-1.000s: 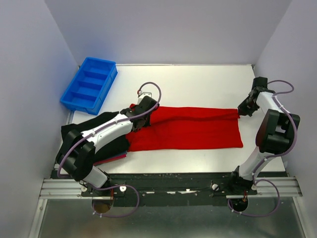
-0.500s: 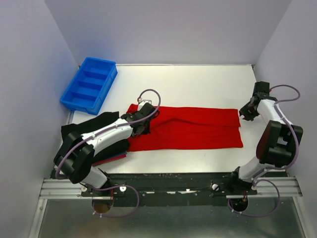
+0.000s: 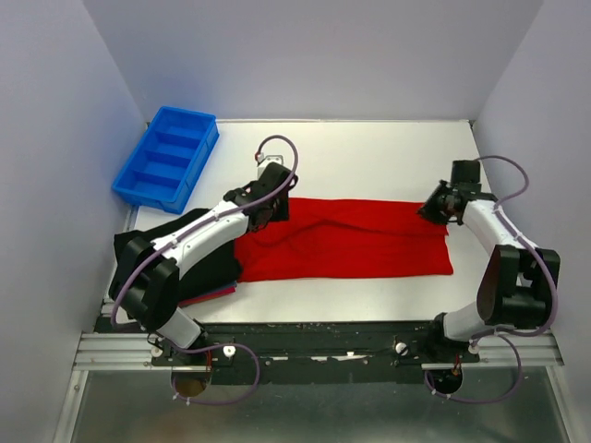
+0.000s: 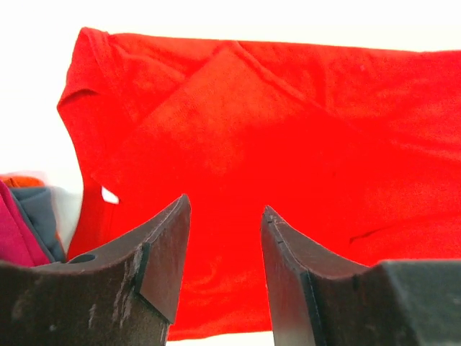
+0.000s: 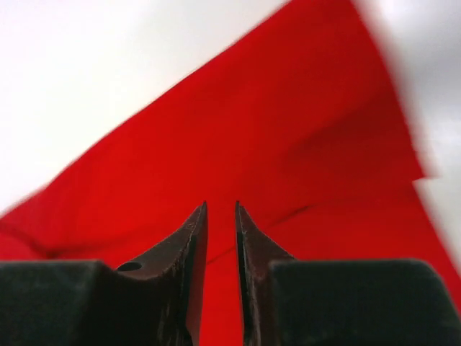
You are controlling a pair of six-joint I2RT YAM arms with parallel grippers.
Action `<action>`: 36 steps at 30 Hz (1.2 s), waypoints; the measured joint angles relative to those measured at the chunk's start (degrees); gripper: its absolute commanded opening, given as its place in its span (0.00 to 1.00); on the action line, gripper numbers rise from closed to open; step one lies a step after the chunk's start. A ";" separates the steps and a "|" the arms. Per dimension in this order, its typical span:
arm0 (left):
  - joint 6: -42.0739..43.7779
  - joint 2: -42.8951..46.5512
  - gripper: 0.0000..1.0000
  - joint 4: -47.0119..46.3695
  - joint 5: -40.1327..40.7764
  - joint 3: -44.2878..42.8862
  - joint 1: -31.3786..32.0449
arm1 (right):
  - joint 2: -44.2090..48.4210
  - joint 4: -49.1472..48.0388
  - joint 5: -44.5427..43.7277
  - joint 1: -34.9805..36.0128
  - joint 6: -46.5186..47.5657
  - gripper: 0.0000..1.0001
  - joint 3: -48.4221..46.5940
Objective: Fold and stack the t-shirts
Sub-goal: Fold the other side of the tshirt into a rectangle
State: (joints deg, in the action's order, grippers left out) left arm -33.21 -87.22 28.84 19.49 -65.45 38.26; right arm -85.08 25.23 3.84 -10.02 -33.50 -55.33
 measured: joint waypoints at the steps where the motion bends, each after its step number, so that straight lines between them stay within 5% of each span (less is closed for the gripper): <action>1: 0.20 -0.87 0.57 -0.39 -0.24 -0.70 -1.03 | 0.00 -0.68 1.77 2.27 0.26 0.33 0.44; 13: 2.10 -13.68 0.57 -1.84 -3.85 -11.52 -14.82 | -9.35 -9.51 15.80 24.28 2.08 0.43 -9.14; 27: 3.19 -24.26 0.54 -2.10 -8.26 -16.22 -21.00 | -34.51 -11.19 19.65 33.90 2.12 0.43 -35.41; 32: 3.43 -25.70 0.42 -2.34 -9.66 -16.65 -21.92 | -41.57 -10.62 21.24 35.26 2.08 0.43 -42.53; 36: 3.52 -26.75 0.17 -2.62 -10.60 -16.92 -22.84 | -45.90 -9.53 22.43 36.06 2.05 0.42 -47.52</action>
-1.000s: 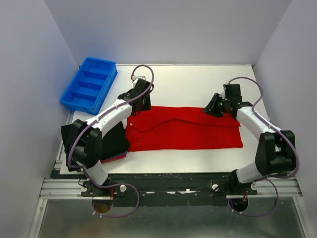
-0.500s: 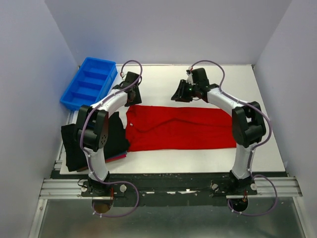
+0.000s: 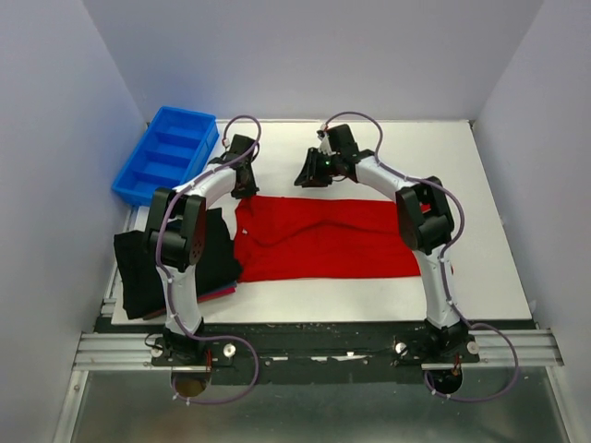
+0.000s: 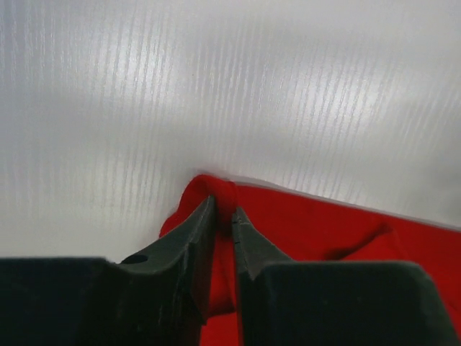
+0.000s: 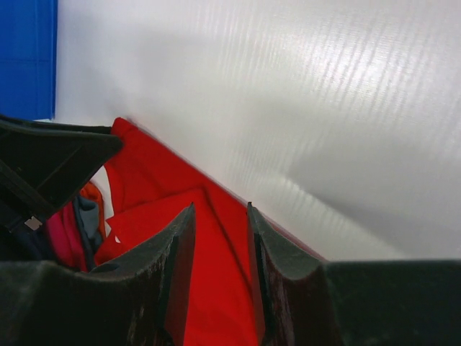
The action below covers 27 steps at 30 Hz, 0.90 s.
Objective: Fold and stack the t-shirts
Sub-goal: Fold the other side of the tshirt into a rectangle
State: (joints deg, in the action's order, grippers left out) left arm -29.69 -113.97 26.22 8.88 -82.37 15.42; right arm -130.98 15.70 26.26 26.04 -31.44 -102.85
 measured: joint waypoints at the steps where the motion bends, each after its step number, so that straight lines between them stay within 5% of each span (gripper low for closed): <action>1: 0.17 -0.09 0.09 -0.02 -0.02 0.00 -0.11 | -0.74 0.31 0.04 0.24 0.00 0.43 -0.96; 4: 0.17 -0.17 0.00 -0.20 -0.42 0.00 -0.59 | -2.43 1.11 0.24 1.16 0.00 0.42 -3.13; 22: 0.76 -0.17 0.00 -1.73 -1.29 0.70 -1.11 | -8.22 2.43 3.06 4.28 -0.02 0.41 -8.37; 27: 0.98 -0.28 0.00 -1.90 -1.81 1.11 -1.11 | -9.03 2.43 3.34 4.33 -0.02 0.34 -8.44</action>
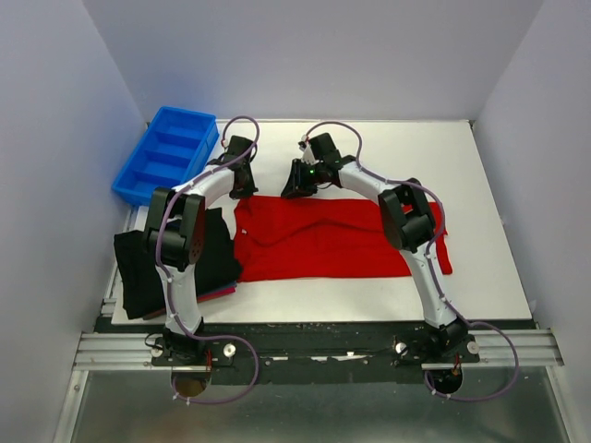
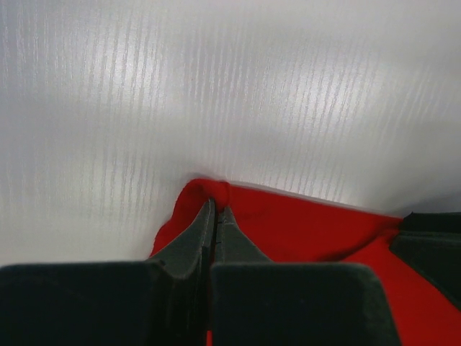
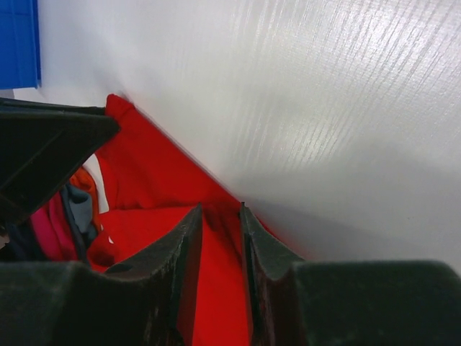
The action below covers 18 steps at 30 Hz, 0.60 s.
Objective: Fold and stack the t-shirts
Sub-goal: Fold the other side of the tshirt into a rectangle
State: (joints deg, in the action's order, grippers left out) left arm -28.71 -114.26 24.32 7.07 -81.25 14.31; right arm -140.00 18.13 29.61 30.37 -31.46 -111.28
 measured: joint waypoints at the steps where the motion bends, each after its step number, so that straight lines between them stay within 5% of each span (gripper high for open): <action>1: 0.02 -0.04 0.00 -0.15 -0.09 0.04 0.00 | -0.07 0.02 0.11 0.02 0.00 0.31 0.00; 10: 0.44 -0.61 0.00 -0.63 -0.28 0.20 -0.07 | -0.13 -0.17 2.75 0.02 0.02 0.02 0.00; 18: 0.55 -0.96 0.00 -0.68 -0.44 0.20 -0.26 | 0.74 -0.98 3.50 0.02 1.11 0.01 2.78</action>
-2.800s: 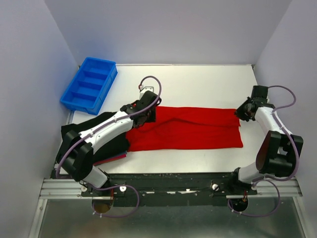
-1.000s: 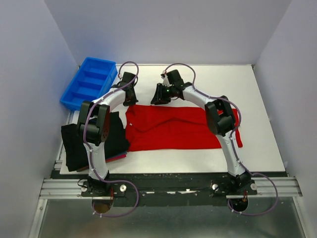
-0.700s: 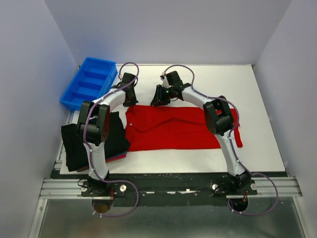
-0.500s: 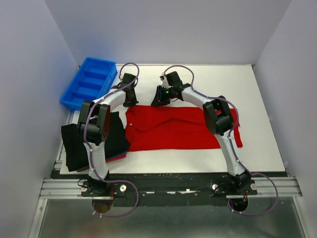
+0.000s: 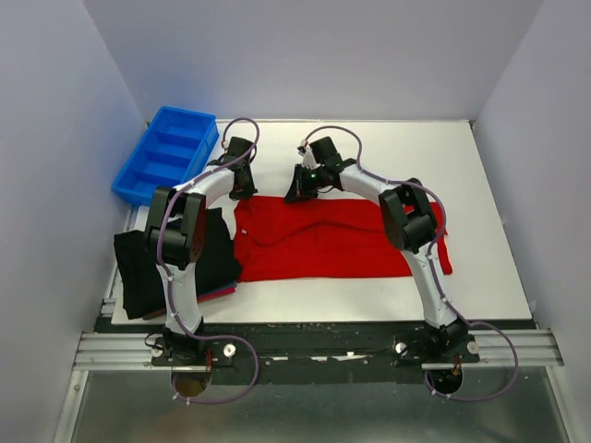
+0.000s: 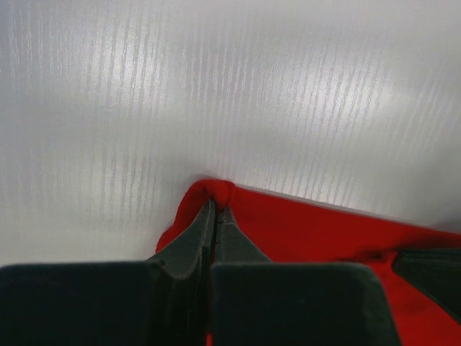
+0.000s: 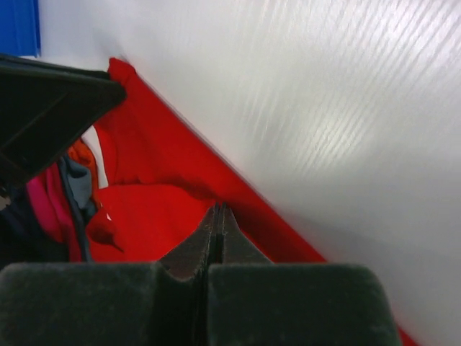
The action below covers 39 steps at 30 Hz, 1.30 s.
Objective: Fold and stack the t-shirts
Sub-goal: Fold the other side of the tshirt into a rectangle
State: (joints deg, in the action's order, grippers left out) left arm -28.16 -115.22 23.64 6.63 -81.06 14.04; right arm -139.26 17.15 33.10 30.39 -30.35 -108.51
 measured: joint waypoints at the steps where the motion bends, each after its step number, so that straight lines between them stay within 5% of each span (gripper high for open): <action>1: 0.07 0.00 0.00 0.00 -0.02 0.00 -0.04 | 0.42 -0.02 0.07 0.00 0.26 0.01 0.85; 11: 0.52 0.00 0.00 0.00 -0.04 0.00 -0.07 | 10.27 -0.70 0.42 0.02 2.89 0.01 10.71; 30: 0.72 0.00 0.00 0.00 -0.04 0.00 -0.07 | 33.81 -1.22 -1.18 0.04 4.52 0.01 46.38; 39: 0.76 0.00 0.00 0.02 -0.04 0.00 -0.07 | 40.30 -0.72 -3.30 0.04 4.50 0.01 51.08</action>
State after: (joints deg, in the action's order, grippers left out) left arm -27.40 -115.22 23.66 6.59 -81.06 13.98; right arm -98.96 16.43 29.80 30.44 -25.85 -57.43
